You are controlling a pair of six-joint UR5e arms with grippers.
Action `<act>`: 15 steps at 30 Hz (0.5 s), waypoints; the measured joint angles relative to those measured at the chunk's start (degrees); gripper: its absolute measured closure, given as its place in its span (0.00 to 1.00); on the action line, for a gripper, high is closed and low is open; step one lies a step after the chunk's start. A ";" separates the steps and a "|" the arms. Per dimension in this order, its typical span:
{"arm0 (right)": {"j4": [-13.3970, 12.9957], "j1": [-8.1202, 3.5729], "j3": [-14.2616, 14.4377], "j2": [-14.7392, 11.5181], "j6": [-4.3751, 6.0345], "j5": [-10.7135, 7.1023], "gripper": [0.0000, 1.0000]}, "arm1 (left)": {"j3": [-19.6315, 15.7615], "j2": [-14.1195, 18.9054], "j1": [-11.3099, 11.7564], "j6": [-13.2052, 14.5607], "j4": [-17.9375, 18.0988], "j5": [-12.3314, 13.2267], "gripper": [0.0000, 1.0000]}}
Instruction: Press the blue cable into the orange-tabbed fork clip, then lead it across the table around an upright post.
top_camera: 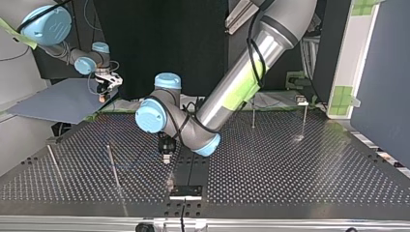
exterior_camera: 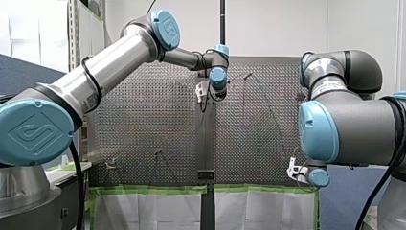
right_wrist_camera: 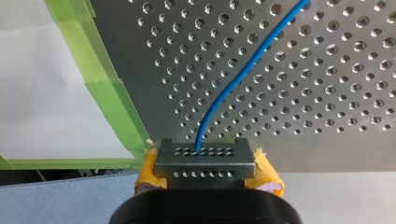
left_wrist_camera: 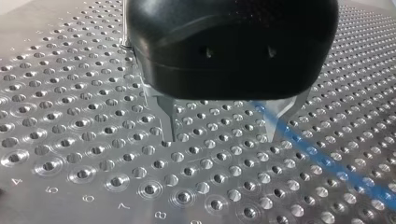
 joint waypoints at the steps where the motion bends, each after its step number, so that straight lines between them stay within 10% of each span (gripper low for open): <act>1: 0.00 -0.04 0.00 0.02 0.00 0.00 1.00 | 0.00 0.00 0.03 -0.02 -0.08 0.00 0.08; 15: 0.34 -0.17 0.00 0.22 0.10 -0.09 1.00 | 0.00 0.00 -0.55 -5.04 -3.01 0.20 0.04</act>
